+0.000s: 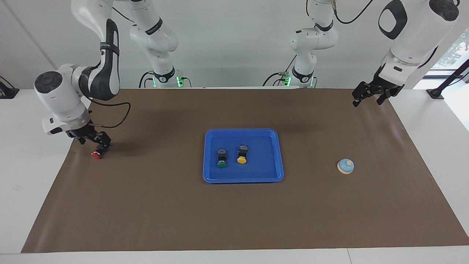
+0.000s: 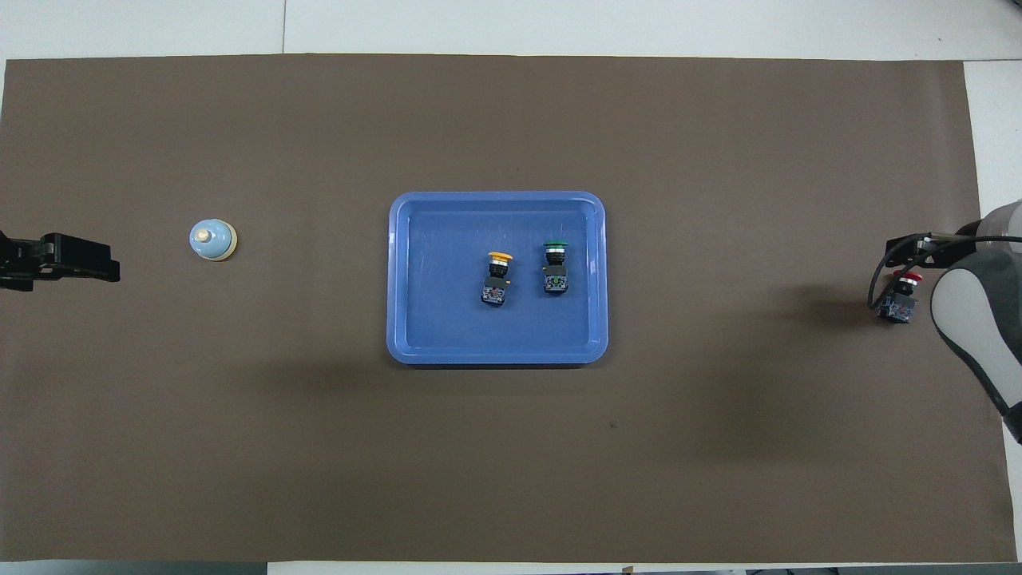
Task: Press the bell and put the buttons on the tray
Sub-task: 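Move the right gripper to the red-capped button and grasp it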
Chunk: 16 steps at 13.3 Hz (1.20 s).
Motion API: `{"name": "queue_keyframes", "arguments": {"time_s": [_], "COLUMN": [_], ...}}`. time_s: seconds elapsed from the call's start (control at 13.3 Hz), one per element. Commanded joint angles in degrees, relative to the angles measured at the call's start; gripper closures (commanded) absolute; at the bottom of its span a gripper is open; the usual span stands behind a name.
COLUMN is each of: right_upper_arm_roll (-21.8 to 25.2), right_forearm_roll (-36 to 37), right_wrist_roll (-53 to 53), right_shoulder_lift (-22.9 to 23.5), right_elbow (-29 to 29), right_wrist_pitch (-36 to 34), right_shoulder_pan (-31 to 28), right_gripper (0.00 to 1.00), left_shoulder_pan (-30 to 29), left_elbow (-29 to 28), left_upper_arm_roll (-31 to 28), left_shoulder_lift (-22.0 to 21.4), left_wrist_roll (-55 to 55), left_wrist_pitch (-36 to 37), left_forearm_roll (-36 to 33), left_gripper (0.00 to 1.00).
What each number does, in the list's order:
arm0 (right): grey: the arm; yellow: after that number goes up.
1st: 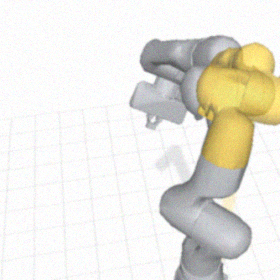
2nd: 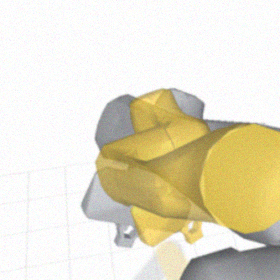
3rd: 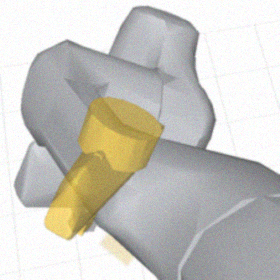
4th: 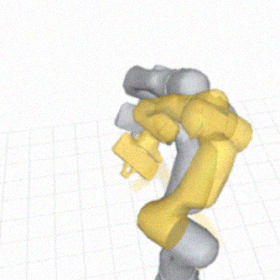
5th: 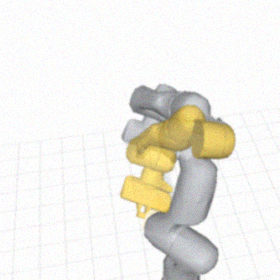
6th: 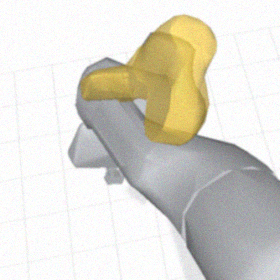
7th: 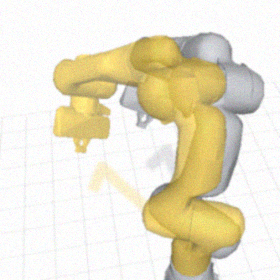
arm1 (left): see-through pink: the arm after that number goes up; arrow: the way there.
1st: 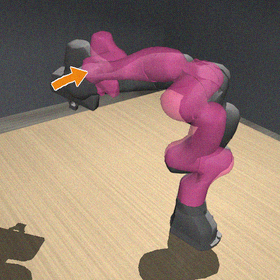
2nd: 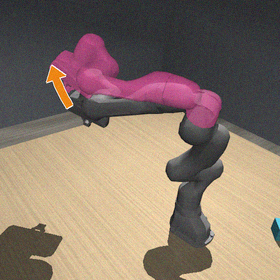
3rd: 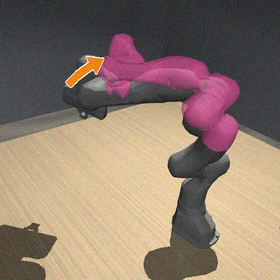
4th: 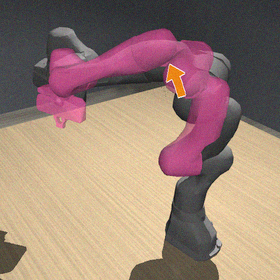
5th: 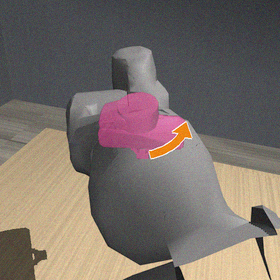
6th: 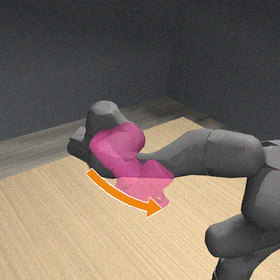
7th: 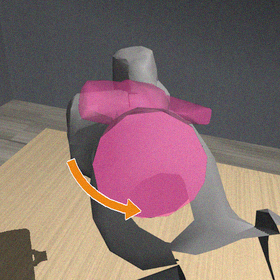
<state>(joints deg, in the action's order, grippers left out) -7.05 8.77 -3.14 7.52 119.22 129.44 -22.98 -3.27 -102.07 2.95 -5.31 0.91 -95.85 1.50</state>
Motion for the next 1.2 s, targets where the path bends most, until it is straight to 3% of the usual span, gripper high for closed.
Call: {"name": "queue_keyframes", "arguments": {"time_s": [0.0,0.22,0.45,0.67,0.75,0.82,0.97,1.05,1.12], "right_upper_arm_roll": [-0.77,-0.77,-0.86,-0.86,-0.86,-0.86,-0.86,-0.86,-0.86], "right_forearm_roll": [0.98,0.98,0.98,0.98,0.90,0.98,0.98,0.90,0.89], "right_wrist_roll": [-0.02,0.15,0.41,0.32,0.32,0.41,0.33,0.24,0.06], "right_shoulder_lift": [-2.77,-1.81,2.05,2.76,3.11,3.29,3.29,3.29,3.29], "right_elbow": [7.06,10.76,10.77,10.94,10.94,10.94,10.86,10.77,10.59], "right_wrist_pitch": [6.25,12.67,16.62,16.90,16.98,17.07,16.81,16.55,16.28], "right_shoulder_pan": [-2.33,-4.09,-5.23,-5.41,-5.41,-5.41,-5.41,-5.41,-5.15], "right_gripper": [0.00,0.00,0.00,0.00,0.12,0.35,0.93,1.00,1.00], "left_shoulder_pan": [0.10,0.10,0.10,0.10,0.10,0.10,0.10,0.10,0.10], "left_elbow": [0.73,0.73,0.73,0.73,0.73,0.73,0.73,0.73,0.73], "left_upper_arm_roll": [-0.31,-0.31,-0.31,-0.31,-0.31,-0.31,-0.31,-0.31,-0.31], "left_shoulder_lift": [-0.05,-0.05,-0.05,-0.05,-0.05,-0.05,-0.05,-0.05,-0.05], "left_wrist_roll": [-0.03,-0.03,-0.03,-0.03,-0.03,-0.03,-0.03,-0.03,-0.03], "left_wrist_pitch": [0.84,0.84,0.84,0.84,0.84,0.84,0.84,0.84,0.84], "left_forearm_roll": [0.61,0.61,0.61,0.61,0.61,0.61,0.61,0.61,0.61], "left_gripper": [0.00,0.00,0.00,0.00,0.00,0.00,0.00,0.00,0.00]}}
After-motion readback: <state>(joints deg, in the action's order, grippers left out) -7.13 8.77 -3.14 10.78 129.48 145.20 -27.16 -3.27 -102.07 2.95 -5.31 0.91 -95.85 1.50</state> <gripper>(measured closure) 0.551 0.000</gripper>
